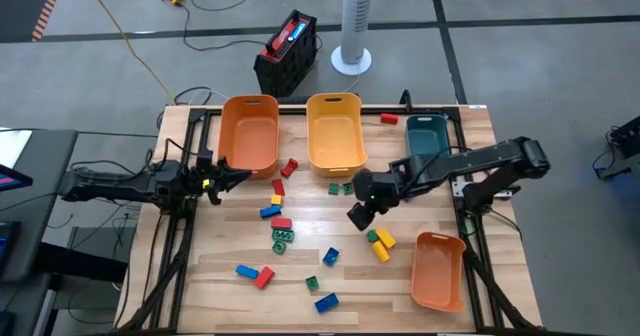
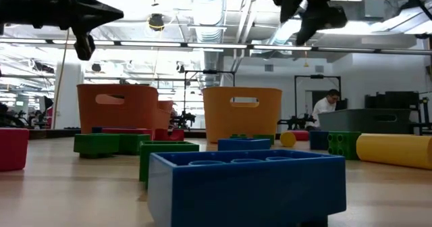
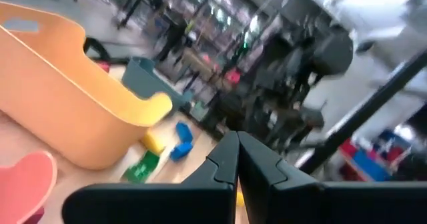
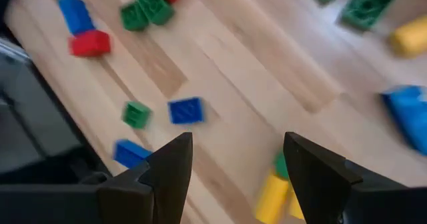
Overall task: Sort blocks
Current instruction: Put the blue game piece into the yellow bin
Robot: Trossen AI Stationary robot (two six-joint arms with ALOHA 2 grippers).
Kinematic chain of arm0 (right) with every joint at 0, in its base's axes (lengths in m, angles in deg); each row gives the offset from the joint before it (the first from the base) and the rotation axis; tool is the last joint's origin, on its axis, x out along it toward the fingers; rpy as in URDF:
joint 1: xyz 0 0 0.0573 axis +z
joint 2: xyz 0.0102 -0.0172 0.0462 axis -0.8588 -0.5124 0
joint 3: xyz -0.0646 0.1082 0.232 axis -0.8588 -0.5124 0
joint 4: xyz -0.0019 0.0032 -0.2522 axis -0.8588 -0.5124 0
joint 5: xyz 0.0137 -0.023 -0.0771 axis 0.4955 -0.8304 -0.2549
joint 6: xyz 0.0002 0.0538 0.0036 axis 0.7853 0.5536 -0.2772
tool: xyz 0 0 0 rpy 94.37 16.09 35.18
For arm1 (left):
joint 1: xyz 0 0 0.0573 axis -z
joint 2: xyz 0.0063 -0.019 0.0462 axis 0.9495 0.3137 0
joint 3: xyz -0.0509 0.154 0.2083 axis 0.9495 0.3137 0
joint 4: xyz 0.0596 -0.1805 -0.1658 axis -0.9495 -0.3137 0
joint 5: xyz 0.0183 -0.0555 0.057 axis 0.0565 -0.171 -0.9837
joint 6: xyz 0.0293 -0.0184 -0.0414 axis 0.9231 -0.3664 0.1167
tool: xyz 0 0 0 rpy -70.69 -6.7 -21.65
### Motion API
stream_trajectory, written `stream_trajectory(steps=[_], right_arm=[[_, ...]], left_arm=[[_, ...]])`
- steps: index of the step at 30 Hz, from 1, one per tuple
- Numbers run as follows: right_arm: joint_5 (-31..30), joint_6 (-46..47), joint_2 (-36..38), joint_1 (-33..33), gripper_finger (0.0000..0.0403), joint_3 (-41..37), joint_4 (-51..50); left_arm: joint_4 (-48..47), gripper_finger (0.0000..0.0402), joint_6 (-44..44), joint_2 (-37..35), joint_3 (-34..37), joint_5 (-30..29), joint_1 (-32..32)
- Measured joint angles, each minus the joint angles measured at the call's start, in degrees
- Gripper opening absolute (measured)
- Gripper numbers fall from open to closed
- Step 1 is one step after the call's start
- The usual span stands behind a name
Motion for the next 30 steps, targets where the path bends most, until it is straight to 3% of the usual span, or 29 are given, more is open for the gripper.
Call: stream_trajectory(steps=[6, 11, 21, 26, 30], right_arm=[[-0.13, -11.41, -1.63, 0.71, 0.0248, 4.84, -1.4], [0.01, -27.32, -4.85, 2.02, 0.0252, 4.55, 2.63], [1.11, -58.47, -16.34, 2.85, 0.0287, 9.04, 5.14], [7.49, -65.83, -20.62, 3.23, 0.0316, 12.11, 5.13], [7.68, -71.63, -23.76, 4.95, 0.0342, 13.52, 5.16]], left_arm=[[-16.16, 0.0008, 0.34, 4.02, -9.81, 0.63, 0.0], [-25.24, 0.0009, 3.08, 8.17, -19.39, -4.1, 0.0], [-30.59, 0.0012, 2.91, 18.54, -32.24, -10.78, -0.02], [-38.05, 0.0056, 0.42, 22.14, -37.16, -13.62, -0.12], [-43.05, 0.0105, 0.22, 23.52, -39.87, -13.97, -0.11]])
